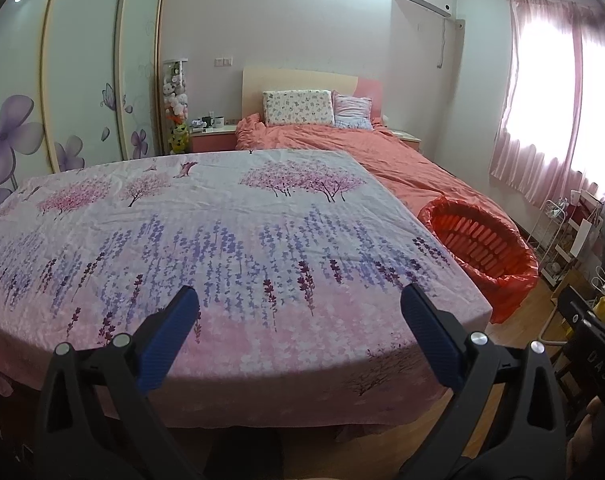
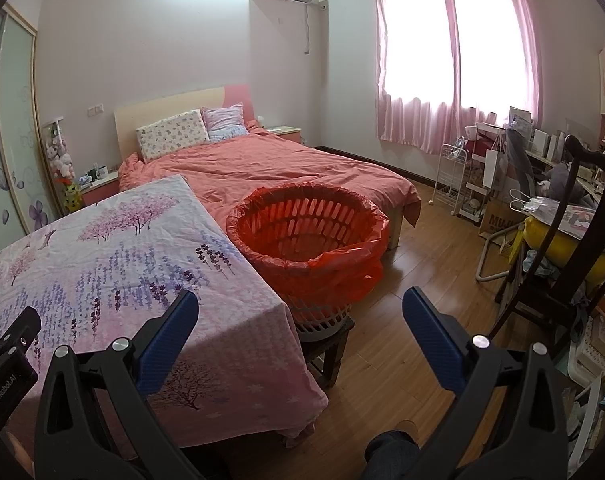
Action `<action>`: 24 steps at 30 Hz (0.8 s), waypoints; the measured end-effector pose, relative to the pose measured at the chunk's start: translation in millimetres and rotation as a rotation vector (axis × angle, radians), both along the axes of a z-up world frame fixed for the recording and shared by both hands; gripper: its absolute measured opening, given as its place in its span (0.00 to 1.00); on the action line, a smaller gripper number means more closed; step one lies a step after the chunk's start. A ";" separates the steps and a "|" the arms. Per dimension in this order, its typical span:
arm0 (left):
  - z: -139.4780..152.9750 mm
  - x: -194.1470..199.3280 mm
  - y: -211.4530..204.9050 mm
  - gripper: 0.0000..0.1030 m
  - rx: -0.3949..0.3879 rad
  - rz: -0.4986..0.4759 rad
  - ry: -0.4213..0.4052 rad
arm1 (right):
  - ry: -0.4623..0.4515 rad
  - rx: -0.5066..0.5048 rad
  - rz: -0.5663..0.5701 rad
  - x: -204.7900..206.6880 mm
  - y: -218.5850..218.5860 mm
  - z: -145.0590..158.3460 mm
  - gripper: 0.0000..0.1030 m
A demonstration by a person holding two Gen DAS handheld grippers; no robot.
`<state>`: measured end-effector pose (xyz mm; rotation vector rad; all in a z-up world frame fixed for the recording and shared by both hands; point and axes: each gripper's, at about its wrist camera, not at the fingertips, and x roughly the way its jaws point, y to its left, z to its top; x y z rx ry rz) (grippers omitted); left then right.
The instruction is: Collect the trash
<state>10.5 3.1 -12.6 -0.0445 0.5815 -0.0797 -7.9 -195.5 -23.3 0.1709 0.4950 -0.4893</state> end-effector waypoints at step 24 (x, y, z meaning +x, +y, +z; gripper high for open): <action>5.7 -4.0 -6.3 0.96 0.010 0.003 -0.008 | 0.000 0.002 0.000 -0.3 0.2 0.0 0.98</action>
